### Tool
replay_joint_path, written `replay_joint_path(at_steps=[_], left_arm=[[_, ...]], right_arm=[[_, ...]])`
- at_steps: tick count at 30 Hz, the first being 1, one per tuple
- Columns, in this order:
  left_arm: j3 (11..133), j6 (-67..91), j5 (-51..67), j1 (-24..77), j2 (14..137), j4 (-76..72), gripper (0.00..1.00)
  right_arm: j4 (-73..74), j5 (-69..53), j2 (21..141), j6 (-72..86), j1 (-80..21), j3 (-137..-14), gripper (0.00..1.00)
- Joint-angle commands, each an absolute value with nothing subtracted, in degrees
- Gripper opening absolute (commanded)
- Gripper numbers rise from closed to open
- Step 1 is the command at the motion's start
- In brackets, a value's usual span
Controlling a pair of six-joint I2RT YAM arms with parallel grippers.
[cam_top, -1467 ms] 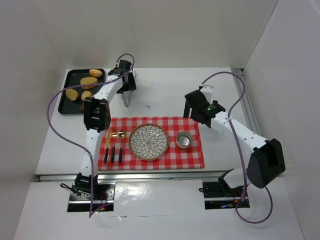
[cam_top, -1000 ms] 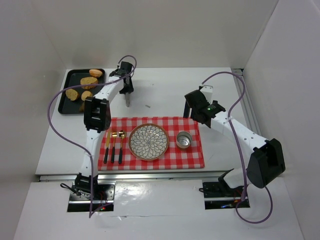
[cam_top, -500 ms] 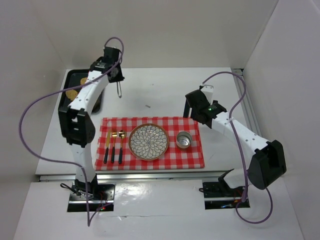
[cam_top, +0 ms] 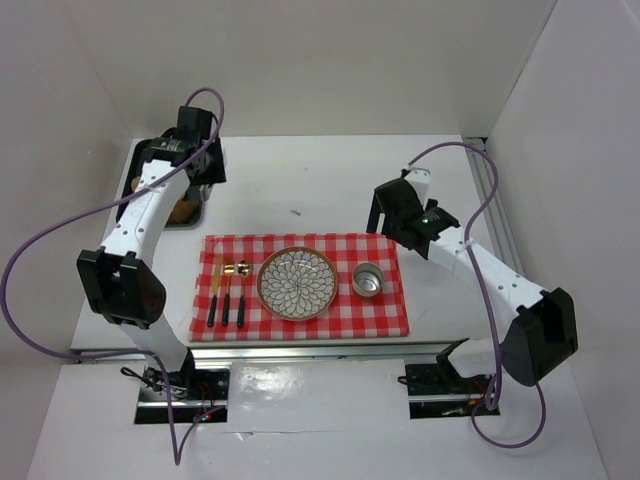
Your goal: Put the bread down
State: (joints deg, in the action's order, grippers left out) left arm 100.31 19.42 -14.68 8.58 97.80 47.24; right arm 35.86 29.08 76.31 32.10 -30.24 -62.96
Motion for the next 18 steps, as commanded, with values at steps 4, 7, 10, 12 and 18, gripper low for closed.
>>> replay_joint_path(at_steps=[4,7,10,12,18], left_arm=[[99.49,17.14,-15.73,7.38,91.32,48.43,0.53],[99.49,17.67,-17.31,6.16,91.32,48.43,0.50],[100.10,18.28,-20.02,5.54,92.19,48.43,0.50],[100.89,18.90,-22.75,5.54,93.60,48.95,0.50],[103.97,22.50,-24.61,3.17,100.28,48.96,0.51]], right_arm=[[32.70,29.09,73.30,31.73,-30.67,-62.23,1.00],[32.17,29.09,72.77,31.73,-30.67,-61.70,1.00],[32.17,29.09,72.77,31.73,-30.67,-61.70,1.00],[31.65,29.09,72.77,31.73,-30.67,-61.70,1.00],[31.11,29.09,73.91,31.20,-30.67,-61.70,1.00]])
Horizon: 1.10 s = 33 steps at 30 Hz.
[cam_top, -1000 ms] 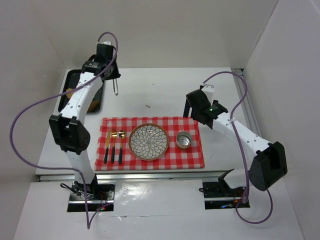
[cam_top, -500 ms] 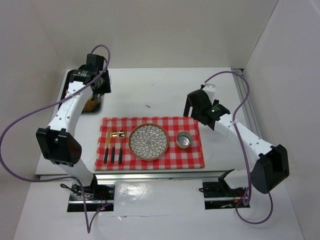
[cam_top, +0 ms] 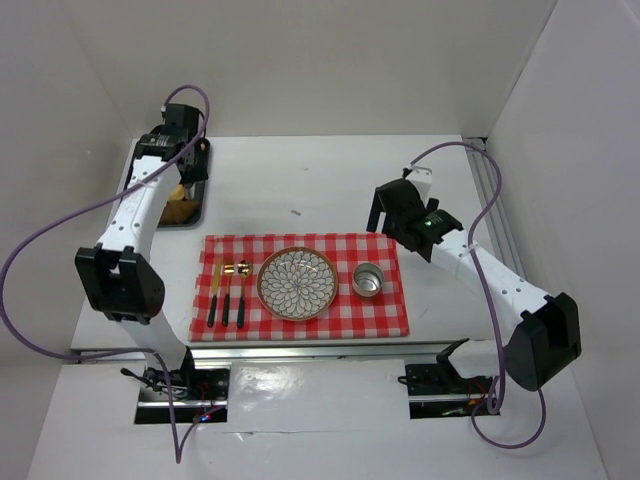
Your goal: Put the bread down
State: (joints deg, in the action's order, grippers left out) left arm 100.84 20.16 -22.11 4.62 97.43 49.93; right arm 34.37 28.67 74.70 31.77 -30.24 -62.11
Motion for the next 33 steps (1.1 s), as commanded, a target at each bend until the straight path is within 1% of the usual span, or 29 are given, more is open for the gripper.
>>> replay_joint_path(at_steps=[1,6,7,10,15,18,28,33], left_arm=[[105.45,22.50,-24.61,3.16,100.98,48.96,0.51],[107.05,23.03,-21.55,0.09,104.15,49.56,0.51],[107.05,23.72,-20.66,-1.04,104.85,49.57,0.53],[101.88,23.73,-19.86,-2.28,104.07,47.92,0.59],[94.50,24.96,-19.94,-2.81,102.31,44.39,0.59],[93.43,24.96,-19.95,-3.34,102.30,43.24,0.59],[94.66,26.02,-20.48,-5.10,105.20,42.63,0.60],[99.57,26.02,-17.67,-6.33,109.42,42.89,0.60]], right_arm=[[31.11,29.09,73.92,31.20,-30.67,-61.70,1.00],[30.33,29.09,75.15,30.67,-30.67,-61.70,1.00],[30.32,29.70,75.67,30.67,-30.67,-61.70,1.00],[29.71,30.23,77.25,30.15,-30.67,-61.70,1.00],[29.71,30.23,78.57,29.10,-30.67,-61.70,1.00],[29.71,30.23,78.57,29.09,-30.67,-61.70,1.00],[29.18,29.71,78.57,29.71,-30.67,-61.70,1.00],[29.71,29.71,78.57,29.71,-30.67,-61.70,1.00]])
